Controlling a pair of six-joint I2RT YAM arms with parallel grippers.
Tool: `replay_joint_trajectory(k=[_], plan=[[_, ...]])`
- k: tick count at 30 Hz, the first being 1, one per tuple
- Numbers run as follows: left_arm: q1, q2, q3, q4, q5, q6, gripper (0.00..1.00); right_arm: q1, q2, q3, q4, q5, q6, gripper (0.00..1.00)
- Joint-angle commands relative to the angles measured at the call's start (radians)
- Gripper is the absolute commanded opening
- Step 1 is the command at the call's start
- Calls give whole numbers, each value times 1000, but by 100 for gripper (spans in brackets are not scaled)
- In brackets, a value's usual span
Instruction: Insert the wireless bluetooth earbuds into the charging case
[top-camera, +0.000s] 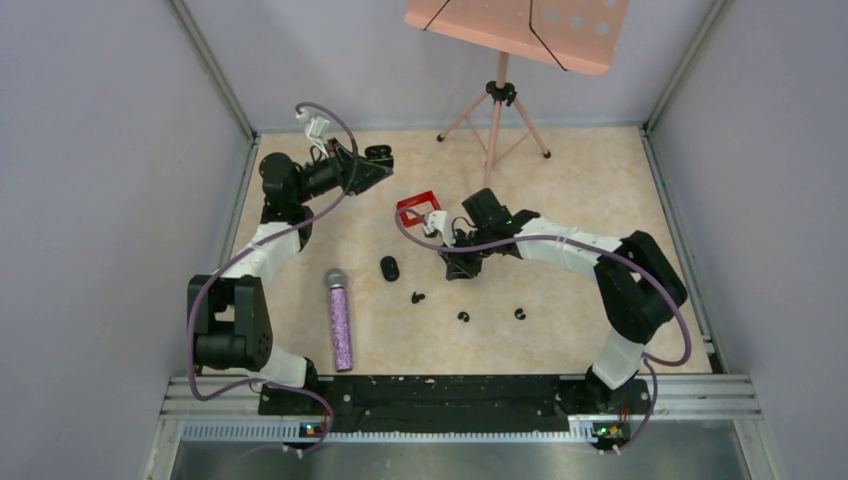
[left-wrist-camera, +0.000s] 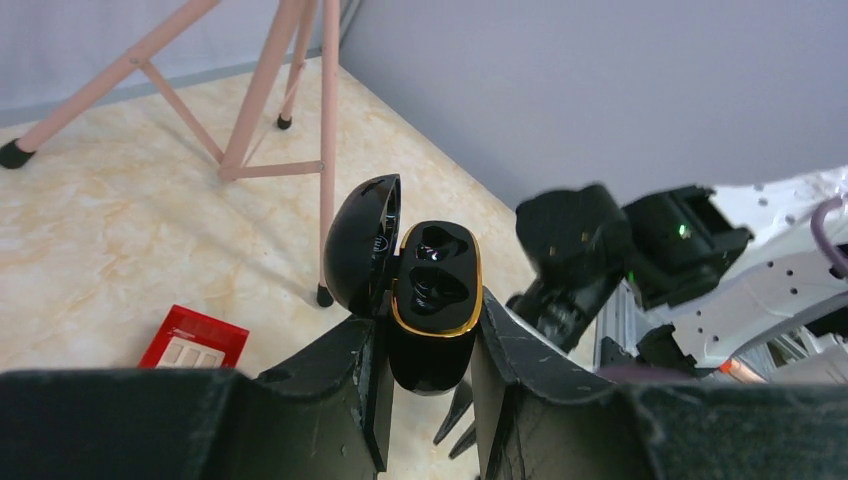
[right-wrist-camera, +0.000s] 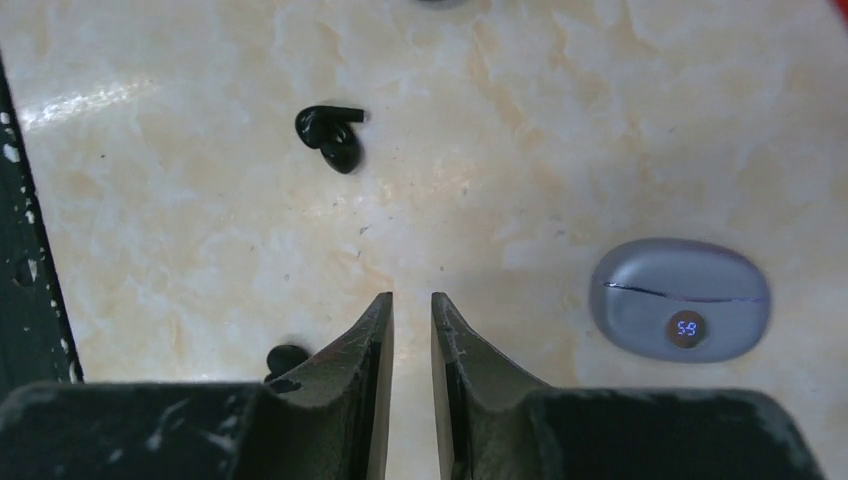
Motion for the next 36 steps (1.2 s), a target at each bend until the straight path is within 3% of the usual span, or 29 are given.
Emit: replay_joint_trajectory(k=[1, 7, 21, 36], plan=[[24, -95, -5, -78, -72, 41, 0, 88, 20, -54, 214, 197, 234, 22], [45, -113, -13, -134, -179, 36, 0, 174, 35, -85, 244, 260, 353, 23], [107, -144, -22, -141, -203, -2, 0, 248, 136, -102, 352, 274, 370, 32], [118, -141, -54, -136, -206, 1, 0, 253, 192, -57, 350, 279, 353, 28]])
